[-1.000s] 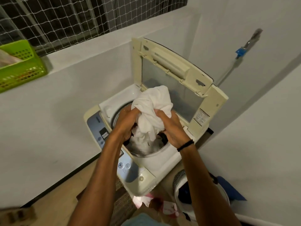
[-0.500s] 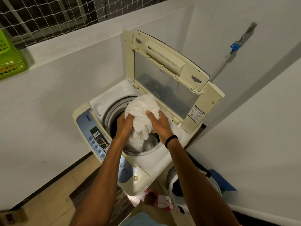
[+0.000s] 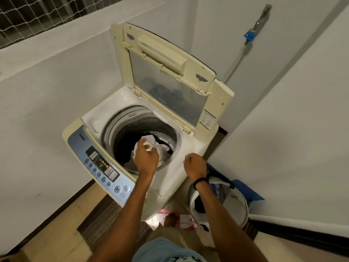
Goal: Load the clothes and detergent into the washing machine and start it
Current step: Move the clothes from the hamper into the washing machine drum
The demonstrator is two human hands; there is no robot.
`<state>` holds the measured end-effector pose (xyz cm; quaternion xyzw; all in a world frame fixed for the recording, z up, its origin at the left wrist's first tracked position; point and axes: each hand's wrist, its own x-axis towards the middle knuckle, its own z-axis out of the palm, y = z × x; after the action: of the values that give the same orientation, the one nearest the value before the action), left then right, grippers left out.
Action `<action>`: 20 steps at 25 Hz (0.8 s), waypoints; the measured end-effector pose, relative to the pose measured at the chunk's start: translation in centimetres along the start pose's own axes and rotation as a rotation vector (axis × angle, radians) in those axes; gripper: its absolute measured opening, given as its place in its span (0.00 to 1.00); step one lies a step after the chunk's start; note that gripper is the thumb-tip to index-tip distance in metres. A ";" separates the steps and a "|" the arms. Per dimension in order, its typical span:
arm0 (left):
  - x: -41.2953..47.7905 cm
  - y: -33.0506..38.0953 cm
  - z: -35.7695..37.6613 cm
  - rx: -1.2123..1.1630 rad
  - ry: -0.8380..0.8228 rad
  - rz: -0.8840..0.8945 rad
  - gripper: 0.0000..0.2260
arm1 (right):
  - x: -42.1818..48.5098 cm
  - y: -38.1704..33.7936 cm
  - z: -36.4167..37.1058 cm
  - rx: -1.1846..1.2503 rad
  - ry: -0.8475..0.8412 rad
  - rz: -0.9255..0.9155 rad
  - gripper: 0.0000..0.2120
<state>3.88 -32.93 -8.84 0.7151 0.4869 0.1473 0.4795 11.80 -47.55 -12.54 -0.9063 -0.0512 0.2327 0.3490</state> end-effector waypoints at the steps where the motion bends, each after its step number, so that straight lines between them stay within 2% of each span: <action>1: -1.7 0.2 1.4 0.000 0.001 0.074 0.17 | -0.5 2.0 -0.4 0.017 0.005 0.054 0.13; 4: -7.4 -0.5 6.1 0.056 -0.161 0.210 0.09 | -2.3 8.7 -0.9 0.032 -0.021 0.227 0.12; 7: -12.1 -2.7 11.5 0.221 -0.466 0.186 0.10 | -3.9 16.5 -2.1 -0.003 -0.077 0.403 0.13; 11: -14.6 -8.8 19.4 0.407 -0.686 0.090 0.10 | -3.2 27.8 -1.3 0.058 -0.177 0.646 0.05; 15: -13.1 -18.5 30.0 0.516 -0.786 -0.036 0.08 | 3.4 42.3 5.4 0.090 -0.245 0.791 0.11; 17: -11.7 -24.4 36.3 0.543 -0.824 -0.069 0.09 | 8.3 50.0 10.5 0.081 -0.267 0.795 0.13; 20: -9.5 -32.1 43.0 0.506 -0.793 -0.090 0.09 | 15.2 58.7 17.1 0.061 -0.280 0.770 0.14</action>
<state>10.64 -62.10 -54.36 0.7887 0.3173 -0.2818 0.4450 13.36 -77.37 -68.03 -0.8081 0.2514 0.4690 0.2527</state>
